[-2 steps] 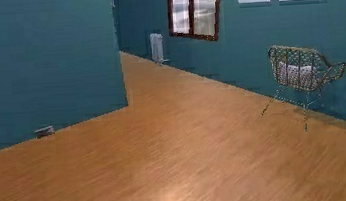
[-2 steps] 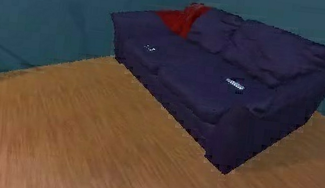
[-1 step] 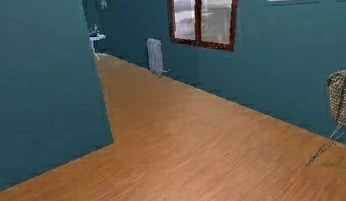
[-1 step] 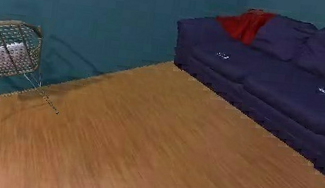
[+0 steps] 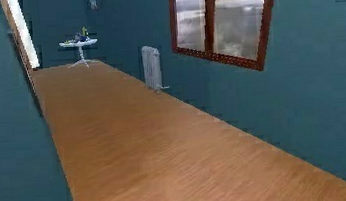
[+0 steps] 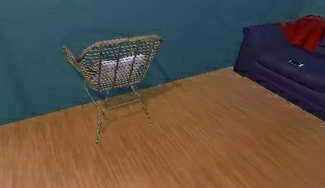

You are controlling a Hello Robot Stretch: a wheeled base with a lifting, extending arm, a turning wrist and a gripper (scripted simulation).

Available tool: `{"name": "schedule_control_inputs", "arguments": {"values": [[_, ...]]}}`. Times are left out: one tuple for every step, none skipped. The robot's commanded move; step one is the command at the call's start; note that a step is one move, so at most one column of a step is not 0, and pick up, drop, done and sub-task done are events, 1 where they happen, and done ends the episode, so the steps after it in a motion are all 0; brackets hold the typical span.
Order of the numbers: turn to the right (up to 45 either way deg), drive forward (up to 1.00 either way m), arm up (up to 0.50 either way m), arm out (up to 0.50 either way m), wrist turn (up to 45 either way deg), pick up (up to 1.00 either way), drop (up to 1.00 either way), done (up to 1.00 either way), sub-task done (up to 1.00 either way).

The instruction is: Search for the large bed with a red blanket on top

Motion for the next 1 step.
{"name": "schedule_control_inputs", "arguments": {"values": [[-3.0,0.00,0.00,0.00,0.0,0.00,0.00,0.00,0.00]]}}
